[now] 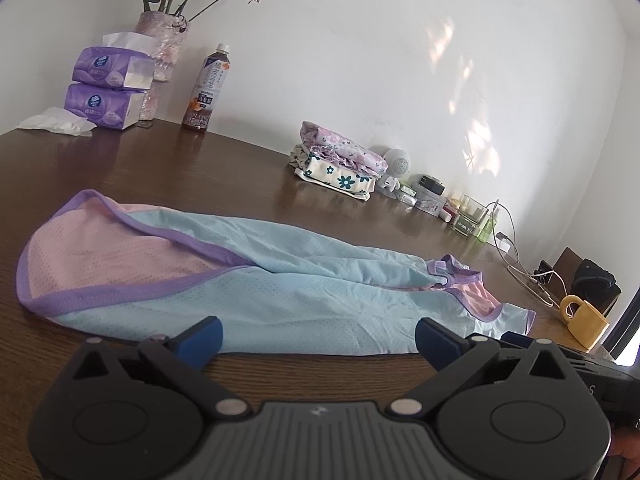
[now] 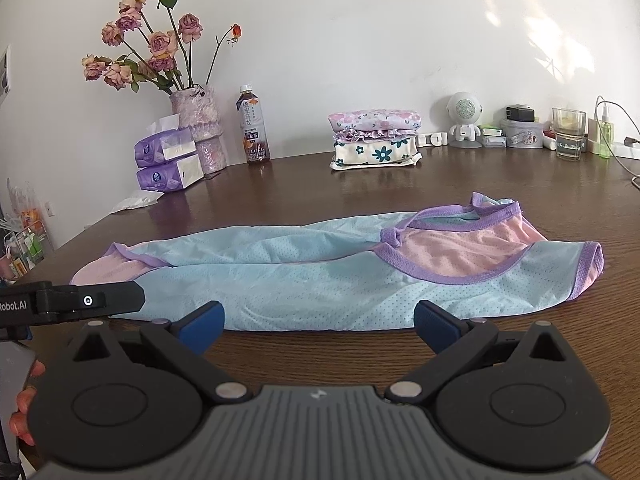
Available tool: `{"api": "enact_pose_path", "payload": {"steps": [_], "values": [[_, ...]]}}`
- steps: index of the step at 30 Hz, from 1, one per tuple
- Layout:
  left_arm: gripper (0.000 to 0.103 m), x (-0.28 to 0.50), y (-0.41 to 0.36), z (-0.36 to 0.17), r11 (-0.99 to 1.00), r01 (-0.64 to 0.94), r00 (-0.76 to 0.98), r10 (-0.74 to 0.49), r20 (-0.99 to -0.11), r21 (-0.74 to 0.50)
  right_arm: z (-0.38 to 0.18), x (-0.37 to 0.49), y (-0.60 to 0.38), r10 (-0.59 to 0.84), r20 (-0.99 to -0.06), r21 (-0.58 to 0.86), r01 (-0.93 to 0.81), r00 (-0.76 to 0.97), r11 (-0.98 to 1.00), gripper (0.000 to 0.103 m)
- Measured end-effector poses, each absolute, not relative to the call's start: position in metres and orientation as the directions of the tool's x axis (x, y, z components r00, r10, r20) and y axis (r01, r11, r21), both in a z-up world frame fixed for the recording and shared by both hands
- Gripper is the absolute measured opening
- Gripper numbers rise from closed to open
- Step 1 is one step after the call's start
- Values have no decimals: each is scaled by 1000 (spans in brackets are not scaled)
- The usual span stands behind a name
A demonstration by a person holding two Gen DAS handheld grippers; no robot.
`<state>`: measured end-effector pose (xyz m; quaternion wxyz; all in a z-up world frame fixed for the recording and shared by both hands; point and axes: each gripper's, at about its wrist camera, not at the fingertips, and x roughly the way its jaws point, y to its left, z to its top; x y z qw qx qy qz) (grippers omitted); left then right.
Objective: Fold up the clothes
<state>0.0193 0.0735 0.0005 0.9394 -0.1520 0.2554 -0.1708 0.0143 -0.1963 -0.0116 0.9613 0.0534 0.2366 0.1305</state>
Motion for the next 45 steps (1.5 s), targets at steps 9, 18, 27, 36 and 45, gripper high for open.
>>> {"api": "enact_pose_path", "payload": {"steps": [9,18,27,36,45], "values": [[103,19,74,1,895,243,811,-399,-428,-374,-12,15,-198,278,-442,169,-225,853,960,103],[103,19,74,0,894,241,811,-399,-427,-377,-12,15,-198,279,-443,170,-225,852,959,103],[103,19,74,0,894,240,812,-398,-427,-379,-12,16,-198,277,-447,167,-225,850,960,103],[103,19,74,0,894,238,813,-398,-426,-380,-12,16,-197,278,-450,166,-226,848,960,103],[103,19,74,0,894,237,813,-397,-426,-381,-12,17,-197,281,-452,169,-228,847,959,103]]}}
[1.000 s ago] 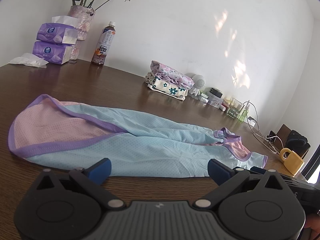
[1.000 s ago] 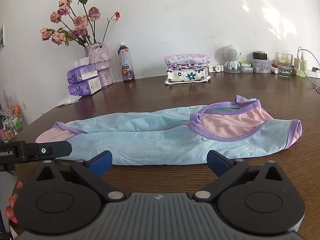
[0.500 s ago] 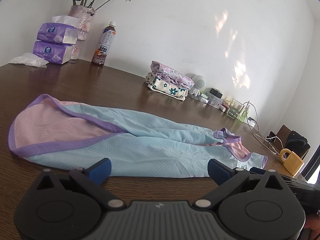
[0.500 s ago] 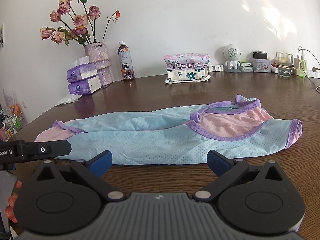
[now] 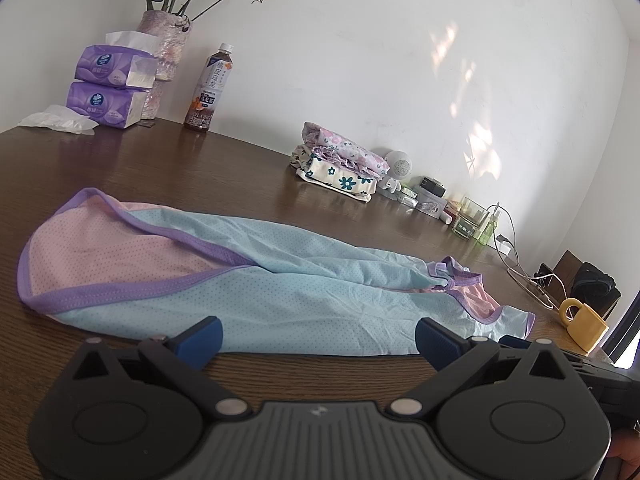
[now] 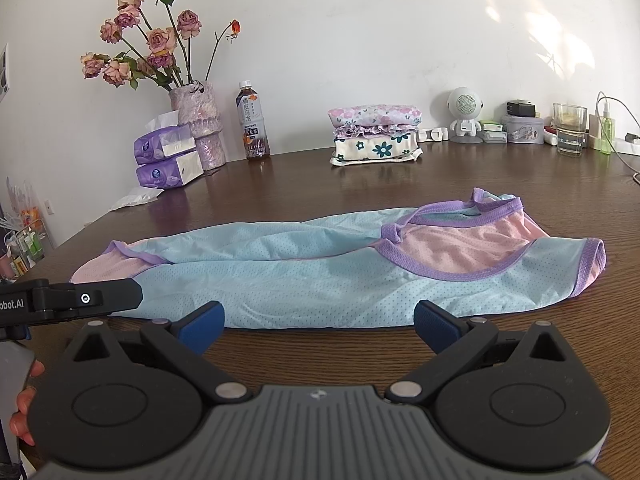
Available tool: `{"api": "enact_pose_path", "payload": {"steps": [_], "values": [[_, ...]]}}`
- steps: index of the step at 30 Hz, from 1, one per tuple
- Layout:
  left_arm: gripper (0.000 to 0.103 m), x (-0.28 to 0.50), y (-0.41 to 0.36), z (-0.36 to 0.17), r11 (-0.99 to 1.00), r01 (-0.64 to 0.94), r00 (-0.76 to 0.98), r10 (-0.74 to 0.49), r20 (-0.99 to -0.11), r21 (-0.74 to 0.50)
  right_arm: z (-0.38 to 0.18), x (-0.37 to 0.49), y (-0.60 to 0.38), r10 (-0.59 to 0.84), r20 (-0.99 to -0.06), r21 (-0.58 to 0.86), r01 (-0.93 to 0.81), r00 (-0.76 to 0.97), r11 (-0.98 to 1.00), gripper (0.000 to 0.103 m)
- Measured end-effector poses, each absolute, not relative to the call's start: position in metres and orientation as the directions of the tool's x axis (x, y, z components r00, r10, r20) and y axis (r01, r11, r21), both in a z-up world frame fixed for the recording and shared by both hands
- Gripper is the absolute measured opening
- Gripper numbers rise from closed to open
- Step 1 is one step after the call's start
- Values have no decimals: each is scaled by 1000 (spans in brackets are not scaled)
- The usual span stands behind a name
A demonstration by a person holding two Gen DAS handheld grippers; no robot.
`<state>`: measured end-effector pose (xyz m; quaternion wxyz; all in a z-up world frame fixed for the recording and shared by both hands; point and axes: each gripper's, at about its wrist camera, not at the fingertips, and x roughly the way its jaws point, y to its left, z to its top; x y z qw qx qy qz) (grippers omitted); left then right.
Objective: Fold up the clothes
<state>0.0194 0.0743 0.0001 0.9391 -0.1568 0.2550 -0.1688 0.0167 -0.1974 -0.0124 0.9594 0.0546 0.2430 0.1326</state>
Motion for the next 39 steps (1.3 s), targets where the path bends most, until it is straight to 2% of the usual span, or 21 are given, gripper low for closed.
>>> {"api": "enact_pose_path", "payload": {"steps": [21,29,39], "values": [[103,20,80,3,885,243,812,-409,-416,-397,-13,18,-198,290,-459,175,-234,840,956,103],[103,26,85,18,884,253,813,-415,-409,-393,-14,27,-207,313,-478,238,-221,821,946,103],[103,38,85,38,883,284,803,-432,-410,-374,-3,33,-209,326,-463,212,-255,824,943,103]]}}
